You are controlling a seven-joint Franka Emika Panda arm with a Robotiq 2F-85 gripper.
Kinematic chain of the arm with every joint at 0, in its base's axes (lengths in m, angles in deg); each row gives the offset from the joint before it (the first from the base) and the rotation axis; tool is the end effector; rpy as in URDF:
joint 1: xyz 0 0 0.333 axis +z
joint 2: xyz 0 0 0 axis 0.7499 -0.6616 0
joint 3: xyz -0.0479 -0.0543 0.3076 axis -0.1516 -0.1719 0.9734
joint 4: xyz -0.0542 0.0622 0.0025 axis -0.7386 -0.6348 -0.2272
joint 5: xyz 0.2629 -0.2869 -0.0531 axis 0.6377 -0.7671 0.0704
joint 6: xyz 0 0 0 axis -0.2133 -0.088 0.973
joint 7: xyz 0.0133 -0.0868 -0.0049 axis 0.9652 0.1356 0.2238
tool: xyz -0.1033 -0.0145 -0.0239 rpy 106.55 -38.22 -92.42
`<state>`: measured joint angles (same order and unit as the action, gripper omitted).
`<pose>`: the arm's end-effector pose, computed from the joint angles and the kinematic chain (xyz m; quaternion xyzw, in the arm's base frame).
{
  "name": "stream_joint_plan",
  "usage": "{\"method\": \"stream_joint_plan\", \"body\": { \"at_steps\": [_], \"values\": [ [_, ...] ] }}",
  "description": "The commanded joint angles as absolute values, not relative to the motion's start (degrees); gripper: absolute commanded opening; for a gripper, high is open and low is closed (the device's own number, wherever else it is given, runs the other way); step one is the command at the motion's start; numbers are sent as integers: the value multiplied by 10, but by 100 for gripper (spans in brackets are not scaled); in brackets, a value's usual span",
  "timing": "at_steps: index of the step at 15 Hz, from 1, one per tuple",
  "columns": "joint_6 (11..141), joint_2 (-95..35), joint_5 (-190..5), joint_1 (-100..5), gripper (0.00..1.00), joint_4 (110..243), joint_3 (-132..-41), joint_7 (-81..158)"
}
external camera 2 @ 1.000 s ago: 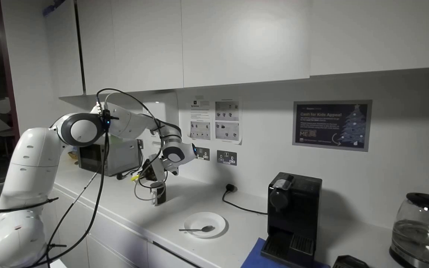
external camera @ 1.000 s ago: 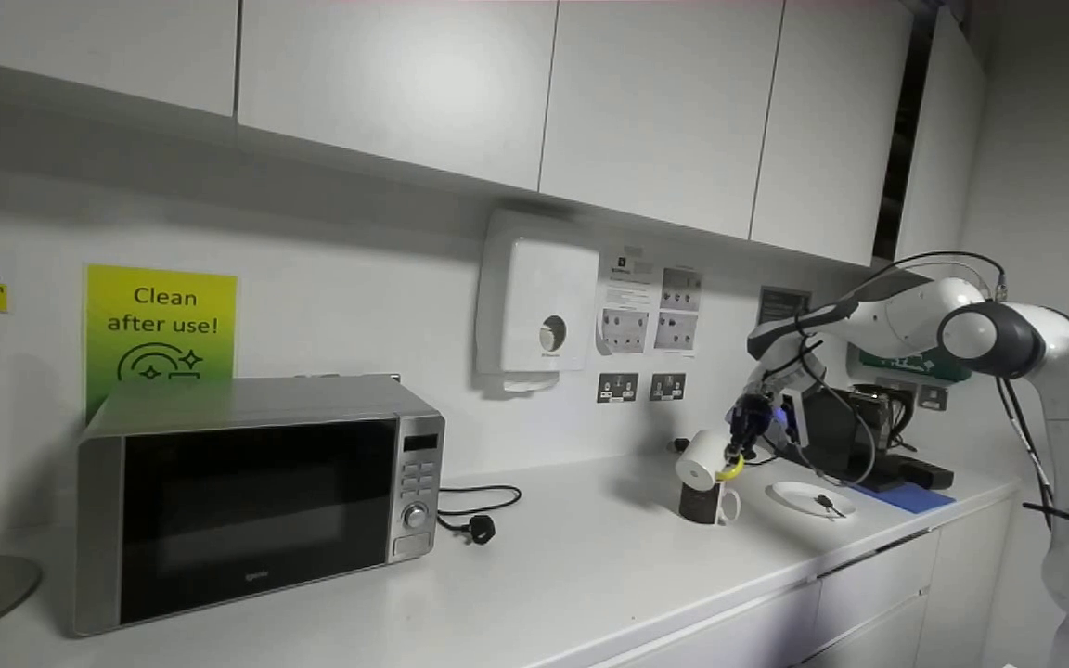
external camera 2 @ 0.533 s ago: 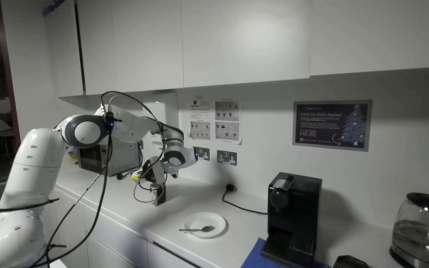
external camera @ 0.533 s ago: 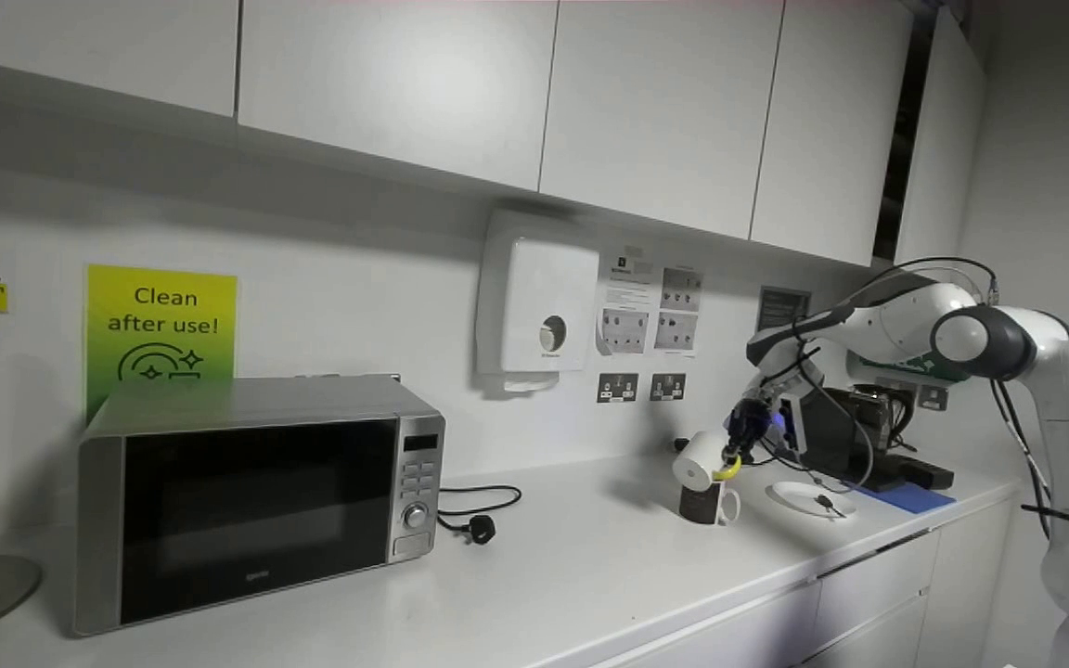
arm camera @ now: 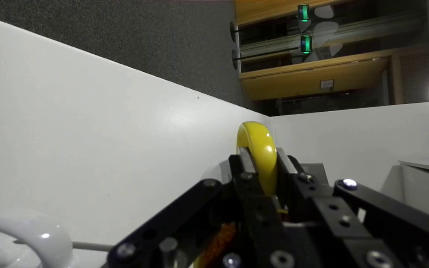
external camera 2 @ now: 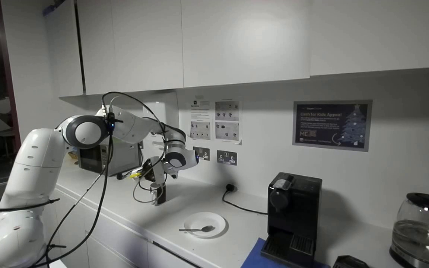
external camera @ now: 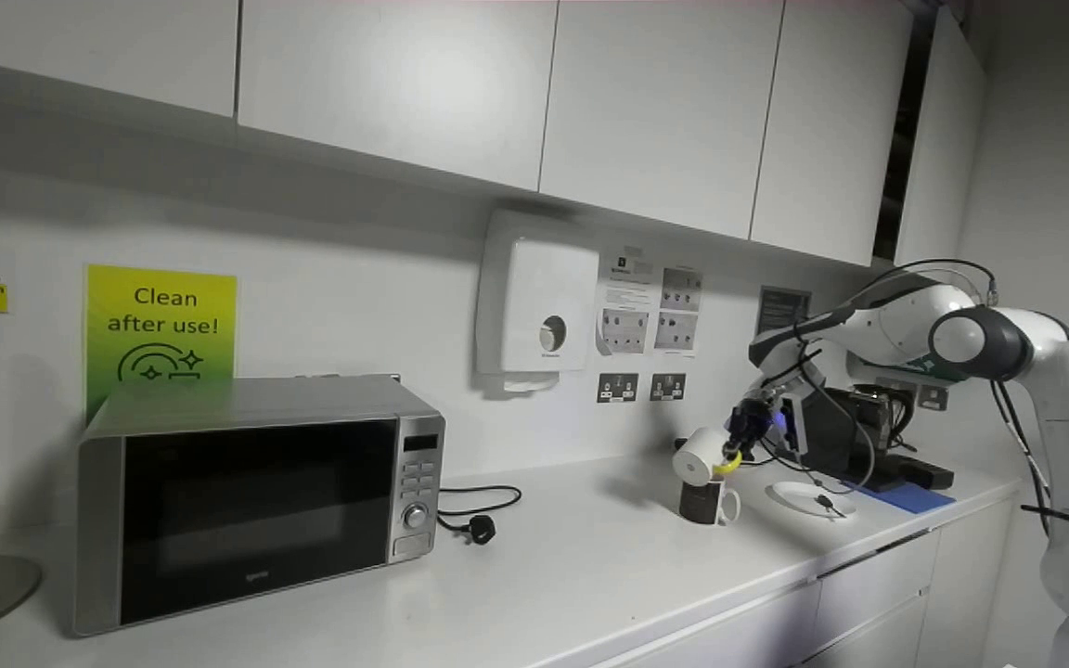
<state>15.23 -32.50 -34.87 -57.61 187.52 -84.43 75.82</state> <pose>0.5648 -0.0035 0.3735 -0.8079 -0.0897 0.1738 0.5560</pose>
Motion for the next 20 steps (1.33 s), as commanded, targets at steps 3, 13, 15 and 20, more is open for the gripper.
{"method": "stream_joint_plan", "body": {
  "at_steps": [3, 13, 15, 20],
  "values": [
    [97, -341, -317, -591, 5, 1843, -852, 769],
    [83, -365, -288, -599, 5, 1826, -856, 760],
    [81, -365, -285, -599, 5, 1826, -856, 759],
    [67, -367, -274, -599, 5, 1823, -856, 759]
  ]
}}
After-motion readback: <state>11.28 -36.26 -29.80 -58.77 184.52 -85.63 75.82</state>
